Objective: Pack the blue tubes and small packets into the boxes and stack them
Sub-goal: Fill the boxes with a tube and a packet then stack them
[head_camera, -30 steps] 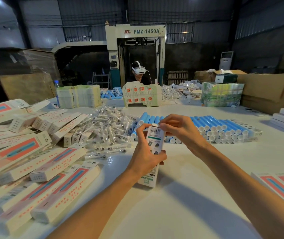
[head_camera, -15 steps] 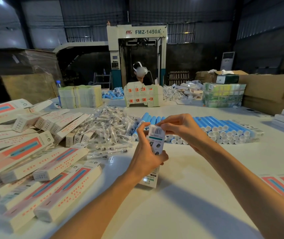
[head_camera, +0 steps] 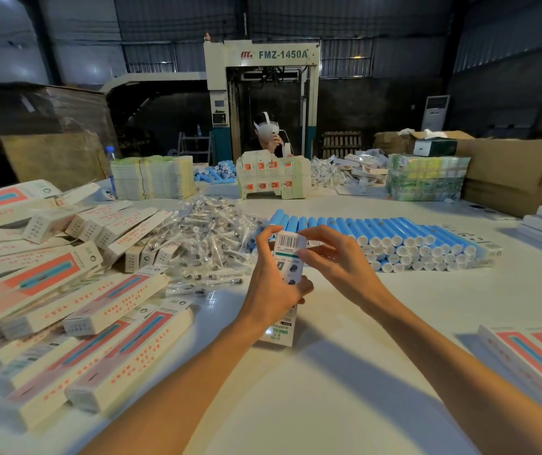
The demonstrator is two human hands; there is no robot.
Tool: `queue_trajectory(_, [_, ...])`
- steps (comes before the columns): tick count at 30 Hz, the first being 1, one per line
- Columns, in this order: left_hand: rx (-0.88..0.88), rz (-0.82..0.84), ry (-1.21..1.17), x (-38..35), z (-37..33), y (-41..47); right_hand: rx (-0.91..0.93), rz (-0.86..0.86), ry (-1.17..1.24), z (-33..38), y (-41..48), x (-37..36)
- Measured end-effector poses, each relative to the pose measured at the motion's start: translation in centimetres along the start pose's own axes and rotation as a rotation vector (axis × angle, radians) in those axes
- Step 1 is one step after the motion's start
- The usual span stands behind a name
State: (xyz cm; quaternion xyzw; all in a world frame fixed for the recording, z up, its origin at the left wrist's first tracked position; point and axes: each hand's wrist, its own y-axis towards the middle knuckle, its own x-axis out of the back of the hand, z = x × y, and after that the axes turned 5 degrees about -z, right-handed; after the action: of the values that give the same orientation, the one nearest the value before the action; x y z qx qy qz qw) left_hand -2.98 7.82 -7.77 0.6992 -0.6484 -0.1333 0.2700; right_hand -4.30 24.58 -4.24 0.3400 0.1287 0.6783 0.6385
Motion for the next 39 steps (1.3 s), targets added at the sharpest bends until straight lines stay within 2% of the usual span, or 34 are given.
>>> queue_trajectory(4, [-0.004, -0.002, 0.012, 0.0, -0.3, -0.1, 0.028, 0.062, -0.087, 0.5, 0.0, 0.5])
queue_trajectory(9, [-0.023, -0.018, -0.008, 0.0, 0.1, 0.0, 0.011, 0.054, -0.073, 0.7, -0.1, 0.2])
queue_trajectory(11, [-0.022, -0.044, -0.027, -0.1, 0.3, 0.0, -0.022, 0.032, 0.011, 0.3, -0.6, -0.7])
queue_trajectory(15, [-0.045, -0.139, -0.044, -0.3, 0.3, 0.0, -0.253, 0.013, 0.318, -0.1, -1.7, -2.6])
queue_trajectory(20, [-0.006, -0.182, -0.061, -0.2, 0.2, -0.3, -0.432, 0.242, 0.497, 0.0, -2.8, -4.1])
queue_trajectory(23, [0.08, -0.212, -0.121, -0.1, 0.0, -0.5, -0.468, 0.299, 0.539, 0.7, -3.7, -4.6])
queue_trajectory(27, [0.133, -0.155, -0.241, -0.2, 0.0, -0.1, -0.359, 0.238, 0.333, 1.5, -4.5, -4.0])
queue_trajectory(34, [-0.016, -0.081, 0.152, -0.1, 1.7, 0.0, -0.135, -0.025, -0.399, 2.9, -6.8, 4.6])
queue_trajectory(39, [-0.174, 0.074, 0.321, -1.0, 2.1, -0.3, -0.198, -0.174, -0.882, 2.6, -9.8, 15.0])
